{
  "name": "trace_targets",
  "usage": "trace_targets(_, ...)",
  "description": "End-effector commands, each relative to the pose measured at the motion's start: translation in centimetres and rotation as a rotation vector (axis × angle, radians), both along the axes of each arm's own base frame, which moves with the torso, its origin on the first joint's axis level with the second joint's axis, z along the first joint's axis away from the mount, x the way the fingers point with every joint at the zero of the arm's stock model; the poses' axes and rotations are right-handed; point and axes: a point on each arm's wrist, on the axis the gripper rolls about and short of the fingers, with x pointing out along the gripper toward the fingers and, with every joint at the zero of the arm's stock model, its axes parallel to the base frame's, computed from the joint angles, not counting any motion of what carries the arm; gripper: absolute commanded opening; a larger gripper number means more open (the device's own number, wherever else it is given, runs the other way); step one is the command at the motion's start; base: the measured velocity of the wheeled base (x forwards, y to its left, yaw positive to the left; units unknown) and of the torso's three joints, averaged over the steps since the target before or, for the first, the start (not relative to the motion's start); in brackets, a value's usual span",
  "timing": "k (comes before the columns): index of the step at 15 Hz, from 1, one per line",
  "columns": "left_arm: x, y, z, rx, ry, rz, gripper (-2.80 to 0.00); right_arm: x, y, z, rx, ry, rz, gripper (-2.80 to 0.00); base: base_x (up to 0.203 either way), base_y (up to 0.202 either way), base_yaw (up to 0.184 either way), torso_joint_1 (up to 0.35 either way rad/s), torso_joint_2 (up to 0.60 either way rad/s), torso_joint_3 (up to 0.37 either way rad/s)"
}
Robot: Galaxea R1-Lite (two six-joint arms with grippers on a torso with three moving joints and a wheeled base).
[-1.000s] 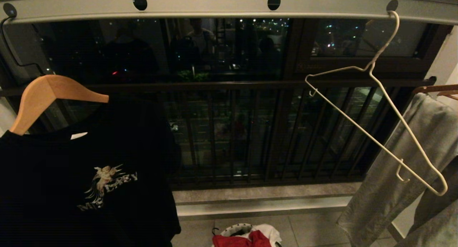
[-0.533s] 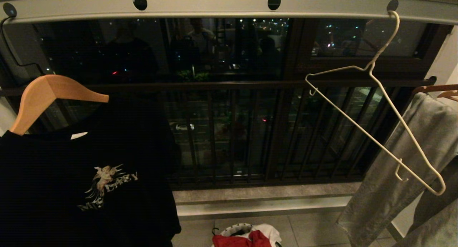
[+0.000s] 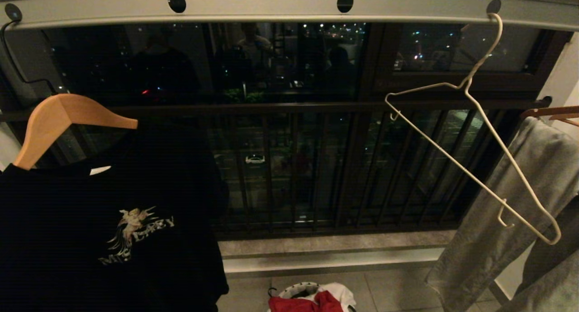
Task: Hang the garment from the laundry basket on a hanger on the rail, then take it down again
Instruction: Pick up the clothes rack on the clothesline
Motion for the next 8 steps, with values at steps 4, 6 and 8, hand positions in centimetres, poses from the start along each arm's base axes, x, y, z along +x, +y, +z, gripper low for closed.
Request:
trace_targets(4, 0.0, 0.0, 0.0, 0.001, -0.001, -0.002, -2.8, 2.2, 0.4, -0.6, -0.011, 0.058, 0.001, 0.0, 0.0, 0.0, 0.0, 0.0, 0.0, 0.0)
trace_targets(6, 0.0, 0.0, 0.0, 0.001, 0.0, -0.001, -2.8, 3.0, 0.5, -0.5, -0.011, 0.054, 0.001, 0.0, 0.0, 0.0, 0.0, 0.0, 0.0, 0.0)
trace_targets(8, 0.0, 0.0, 0.0, 0.0, 0.0, 0.001, -2.8, 3.9, 0.6, -0.8, -0.017, 0.073, -0.007, 0.0, 0.0, 0.0, 0.0, 0.0, 0.0, 0.0)
